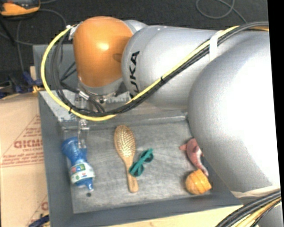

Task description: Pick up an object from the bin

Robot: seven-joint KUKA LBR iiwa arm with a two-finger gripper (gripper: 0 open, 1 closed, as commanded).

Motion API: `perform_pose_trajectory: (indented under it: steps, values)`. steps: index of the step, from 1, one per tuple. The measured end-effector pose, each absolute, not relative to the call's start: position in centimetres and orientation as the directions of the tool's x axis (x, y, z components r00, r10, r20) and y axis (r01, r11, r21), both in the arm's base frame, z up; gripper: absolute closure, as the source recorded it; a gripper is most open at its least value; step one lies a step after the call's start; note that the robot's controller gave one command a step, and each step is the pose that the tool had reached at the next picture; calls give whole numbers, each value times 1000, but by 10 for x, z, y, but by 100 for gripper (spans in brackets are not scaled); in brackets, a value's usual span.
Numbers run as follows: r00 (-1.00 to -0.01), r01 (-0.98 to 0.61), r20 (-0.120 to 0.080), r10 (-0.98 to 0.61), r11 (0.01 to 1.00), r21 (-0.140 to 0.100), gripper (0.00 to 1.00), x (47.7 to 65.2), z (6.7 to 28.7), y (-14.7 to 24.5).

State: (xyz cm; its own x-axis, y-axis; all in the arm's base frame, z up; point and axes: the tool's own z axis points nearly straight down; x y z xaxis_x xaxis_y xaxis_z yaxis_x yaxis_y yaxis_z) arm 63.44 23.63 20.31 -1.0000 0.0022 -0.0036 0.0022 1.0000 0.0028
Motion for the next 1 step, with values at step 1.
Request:
perform_pose_trajectory:
  steps: [1]
  values:
    - [-999, -54, -4, -54, 999, 2, 100, 613, 260, 232]
